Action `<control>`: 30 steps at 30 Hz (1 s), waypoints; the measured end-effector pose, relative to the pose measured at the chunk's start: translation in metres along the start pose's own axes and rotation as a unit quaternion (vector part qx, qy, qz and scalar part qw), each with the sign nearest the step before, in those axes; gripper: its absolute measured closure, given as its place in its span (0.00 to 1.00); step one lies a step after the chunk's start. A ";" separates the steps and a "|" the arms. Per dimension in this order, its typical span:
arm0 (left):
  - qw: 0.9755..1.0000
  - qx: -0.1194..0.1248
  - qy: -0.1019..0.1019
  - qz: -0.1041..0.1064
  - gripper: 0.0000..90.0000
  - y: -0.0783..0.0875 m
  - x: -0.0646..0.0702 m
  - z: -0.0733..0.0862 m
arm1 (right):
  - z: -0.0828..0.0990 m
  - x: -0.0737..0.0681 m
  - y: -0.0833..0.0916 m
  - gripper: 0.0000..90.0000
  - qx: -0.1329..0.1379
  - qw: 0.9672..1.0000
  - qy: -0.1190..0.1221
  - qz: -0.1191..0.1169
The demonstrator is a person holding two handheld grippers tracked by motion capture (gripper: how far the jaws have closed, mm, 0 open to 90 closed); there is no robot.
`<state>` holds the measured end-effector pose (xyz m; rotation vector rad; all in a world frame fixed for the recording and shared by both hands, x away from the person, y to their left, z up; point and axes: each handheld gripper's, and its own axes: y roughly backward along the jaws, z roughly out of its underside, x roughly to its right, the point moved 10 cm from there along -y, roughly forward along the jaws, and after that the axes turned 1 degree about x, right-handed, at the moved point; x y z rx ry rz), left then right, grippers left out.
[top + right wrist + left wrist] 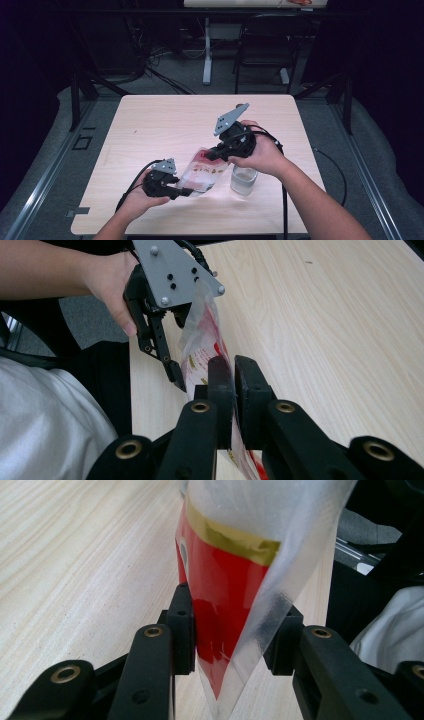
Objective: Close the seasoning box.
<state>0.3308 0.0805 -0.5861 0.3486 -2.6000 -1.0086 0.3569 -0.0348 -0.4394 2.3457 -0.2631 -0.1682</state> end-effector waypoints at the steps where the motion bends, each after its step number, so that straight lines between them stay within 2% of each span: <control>1: 1.000 -0.002 -0.001 -0.001 0.72 0.000 -0.001 0.001 | 0.001 0.000 -0.001 0.96 0.000 1.000 0.000 0.000; 5: 1.000 -0.006 0.004 0.001 0.72 -0.001 -0.001 0.005 | 0.006 0.001 -0.003 0.96 -0.001 1.000 -0.003 0.001; 6: 1.000 -0.004 0.006 0.008 0.72 -0.002 0.000 0.005 | 0.006 0.001 -0.004 0.96 -0.001 1.000 -0.003 0.000; 7: 1.000 -0.006 0.007 0.003 0.72 -0.002 -0.001 0.006 | 0.007 0.001 -0.005 0.96 0.001 1.000 -0.006 0.000; 8: 1.000 -0.006 0.007 0.009 0.72 -0.002 -0.001 0.007 | 0.008 0.002 -0.005 0.96 0.001 1.000 -0.008 0.002; 12: 1.000 -0.014 0.008 0.002 0.72 -0.001 -0.003 0.010 | 0.012 0.004 -0.008 0.96 0.000 1.000 -0.011 -0.001; 13: 1.000 -0.012 0.010 0.008 0.72 0.000 -0.002 0.010 | 0.013 0.004 -0.008 0.96 -0.001 1.000 -0.011 -0.002; 14: 1.000 -0.015 0.010 0.002 0.72 0.001 -0.003 0.011 | 0.014 0.004 -0.008 0.96 -0.001 1.000 -0.012 -0.003; 16: 1.000 -0.015 0.011 0.009 0.72 0.002 -0.003 0.013 | 0.015 0.005 -0.009 0.96 0.002 1.000 -0.016 -0.002; 18: 1.000 -0.021 0.011 0.000 0.72 0.003 -0.005 0.015 | 0.017 0.005 -0.010 0.97 0.004 1.000 -0.020 -0.003; 30: 0.999 -0.027 0.017 0.005 0.72 -0.002 -0.005 0.019 | 0.029 0.009 -0.014 0.97 0.003 1.000 -0.030 -0.001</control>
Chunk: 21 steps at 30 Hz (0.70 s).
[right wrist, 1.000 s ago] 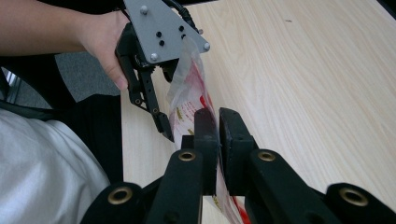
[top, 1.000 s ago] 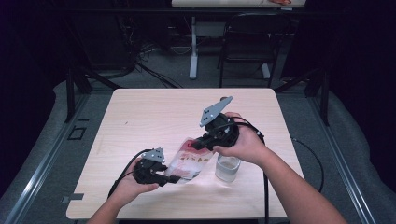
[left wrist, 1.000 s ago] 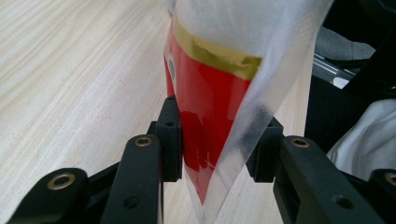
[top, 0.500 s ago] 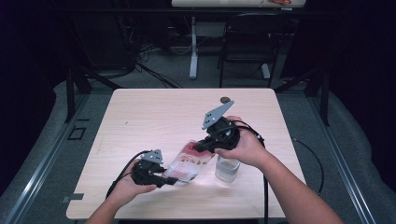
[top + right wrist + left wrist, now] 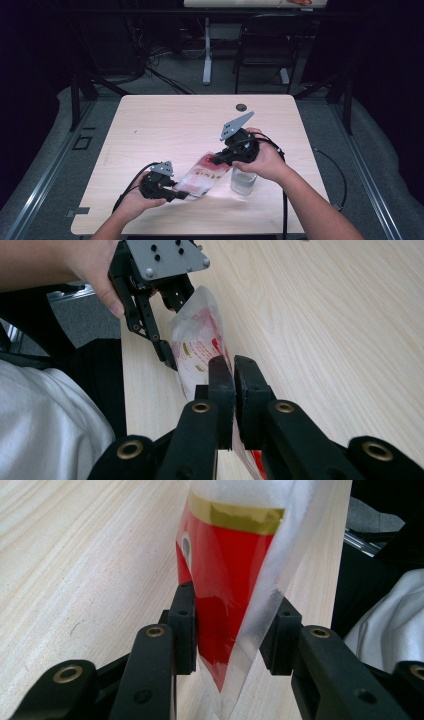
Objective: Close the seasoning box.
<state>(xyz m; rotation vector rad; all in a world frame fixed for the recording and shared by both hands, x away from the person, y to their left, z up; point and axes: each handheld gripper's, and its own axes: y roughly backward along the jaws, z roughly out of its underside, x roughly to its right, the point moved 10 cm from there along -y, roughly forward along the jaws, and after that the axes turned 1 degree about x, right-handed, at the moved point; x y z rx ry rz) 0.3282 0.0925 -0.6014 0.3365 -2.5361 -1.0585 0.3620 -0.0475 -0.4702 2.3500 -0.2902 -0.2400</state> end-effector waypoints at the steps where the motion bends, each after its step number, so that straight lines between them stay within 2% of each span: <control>1: 1.000 0.000 0.000 0.001 0.72 0.000 0.000 0.000 | 0.000 0.000 0.000 0.97 0.002 1.000 -0.003 -0.001; 18: 1.000 -0.004 0.001 0.002 0.73 -0.002 -0.001 0.001 | 0.006 0.002 0.000 0.95 0.003 1.000 -0.011 0.001; 21: 1.000 -0.004 0.002 0.002 0.73 -0.003 -0.001 0.001 | 0.006 0.003 0.000 0.93 0.015 1.000 -0.019 0.002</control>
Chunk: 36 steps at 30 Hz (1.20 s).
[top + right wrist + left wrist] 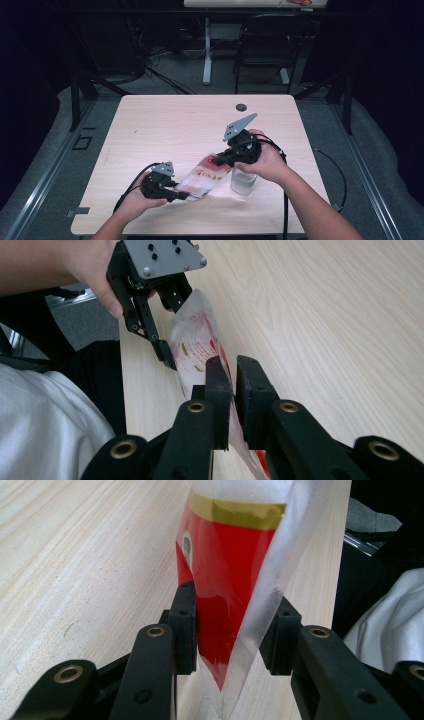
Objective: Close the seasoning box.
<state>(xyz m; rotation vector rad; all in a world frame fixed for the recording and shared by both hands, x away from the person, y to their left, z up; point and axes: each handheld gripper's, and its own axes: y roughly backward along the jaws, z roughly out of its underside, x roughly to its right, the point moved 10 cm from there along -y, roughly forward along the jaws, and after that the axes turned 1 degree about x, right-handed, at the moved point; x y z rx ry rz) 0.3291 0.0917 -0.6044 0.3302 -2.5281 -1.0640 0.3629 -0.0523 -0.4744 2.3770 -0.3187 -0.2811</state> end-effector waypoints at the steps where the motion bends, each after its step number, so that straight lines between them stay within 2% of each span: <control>1: 1.000 0.000 0.000 0.000 0.73 0.000 0.000 0.000 | 0.001 0.001 0.002 0.92 -0.001 1.000 0.001 -0.001; 6: 1.000 -0.001 -0.002 0.000 0.73 0.000 0.000 0.000 | 0.002 0.000 0.007 0.89 0.018 1.000 -0.005 0.000; 16: 1.000 -0.003 0.000 0.001 0.73 0.001 -0.001 0.000 | 0.010 0.003 0.017 0.88 0.026 0.999 0.001 0.023; 28: 1.000 -0.003 -0.002 -0.006 0.73 0.009 -0.002 -0.003 | 0.017 0.007 0.024 0.98 0.036 0.999 0.004 0.035; 32: 1.000 0.004 -0.002 -0.001 0.74 0.016 -0.001 -0.005 | 0.019 0.009 0.025 0.99 0.044 0.998 -0.003 0.035; 34: 1.000 -0.002 -0.003 -0.006 0.74 0.019 -0.001 -0.005 | 0.020 0.009 0.026 1.00 0.047 0.998 -0.005 0.032; 36: 1.000 -0.001 -0.002 -0.003 0.74 0.021 0.000 -0.006 | 0.021 0.009 0.026 1.00 0.050 0.998 -0.007 0.033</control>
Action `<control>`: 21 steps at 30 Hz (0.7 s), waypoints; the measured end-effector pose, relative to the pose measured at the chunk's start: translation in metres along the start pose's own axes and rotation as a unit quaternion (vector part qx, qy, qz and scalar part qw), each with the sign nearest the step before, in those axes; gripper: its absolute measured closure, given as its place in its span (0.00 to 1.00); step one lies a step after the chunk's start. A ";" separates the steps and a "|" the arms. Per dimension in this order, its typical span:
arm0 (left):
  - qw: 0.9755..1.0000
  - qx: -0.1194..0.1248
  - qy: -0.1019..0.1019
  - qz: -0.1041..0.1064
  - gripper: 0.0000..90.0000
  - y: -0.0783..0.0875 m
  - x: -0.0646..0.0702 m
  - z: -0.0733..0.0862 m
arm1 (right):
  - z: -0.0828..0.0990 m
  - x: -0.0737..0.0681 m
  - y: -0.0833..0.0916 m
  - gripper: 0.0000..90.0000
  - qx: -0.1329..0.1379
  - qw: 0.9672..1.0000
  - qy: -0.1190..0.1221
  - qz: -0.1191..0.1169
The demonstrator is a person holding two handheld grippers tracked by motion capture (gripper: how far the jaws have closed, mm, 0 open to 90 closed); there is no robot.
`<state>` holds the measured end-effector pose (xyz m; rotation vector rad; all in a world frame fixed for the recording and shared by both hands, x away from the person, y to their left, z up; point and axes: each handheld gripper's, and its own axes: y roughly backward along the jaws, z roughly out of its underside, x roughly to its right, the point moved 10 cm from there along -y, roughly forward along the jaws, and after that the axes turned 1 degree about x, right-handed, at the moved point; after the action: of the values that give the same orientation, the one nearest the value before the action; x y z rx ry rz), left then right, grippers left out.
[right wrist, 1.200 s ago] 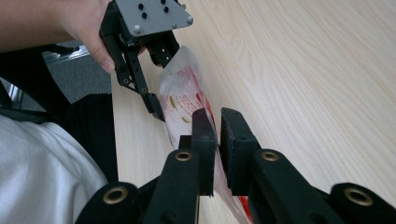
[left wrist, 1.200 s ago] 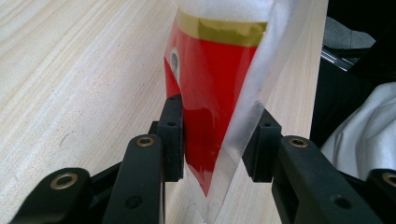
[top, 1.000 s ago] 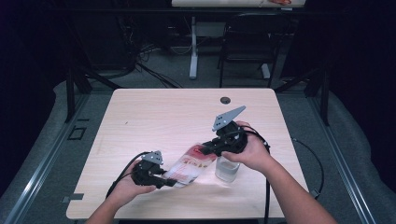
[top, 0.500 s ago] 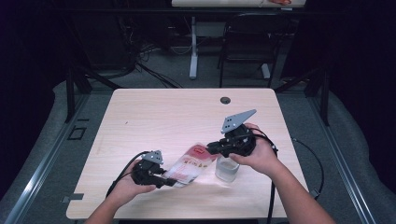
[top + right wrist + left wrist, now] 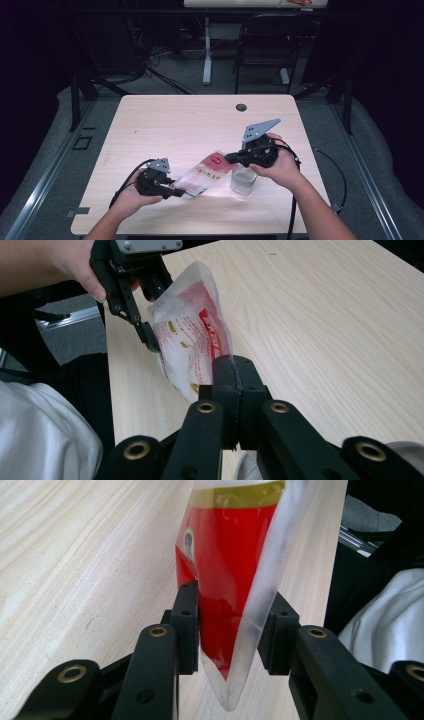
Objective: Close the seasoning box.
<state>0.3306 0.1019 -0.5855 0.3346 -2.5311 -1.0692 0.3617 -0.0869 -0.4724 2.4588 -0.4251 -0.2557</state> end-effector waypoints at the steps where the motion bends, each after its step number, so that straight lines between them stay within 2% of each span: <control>1: 1.000 -0.004 0.000 -0.003 0.74 0.002 0.000 0.000 | 0.000 0.000 0.000 1.00 0.004 1.000 -0.002 -0.001; 9: 1.000 -0.002 0.001 0.001 0.74 0.010 0.002 -0.004 | 0.003 0.001 0.004 1.00 0.026 1.000 -0.016 -0.003; 12: 1.000 -0.007 0.000 -0.004 0.75 0.013 0.002 -0.005 | 0.004 0.001 0.005 1.00 0.035 0.999 -0.021 -0.004; 14: 1.000 -0.006 0.001 0.001 0.75 0.014 0.003 -0.006 | 0.005 0.001 0.005 1.00 0.043 0.999 -0.026 -0.004; 15: 1.000 -0.011 0.001 -0.005 0.75 0.015 0.002 -0.006 | 0.005 0.001 0.005 1.00 0.045 0.999 -0.027 -0.005; 21: 1.000 -0.013 -0.001 -0.010 0.75 0.020 0.004 -0.010 | 0.006 0.002 0.006 1.00 0.057 0.998 -0.026 0.003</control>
<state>0.3300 0.1084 -0.5637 0.3540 -2.5190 -1.1087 0.3601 -0.0955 -0.4734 2.5655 -0.4827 -0.3018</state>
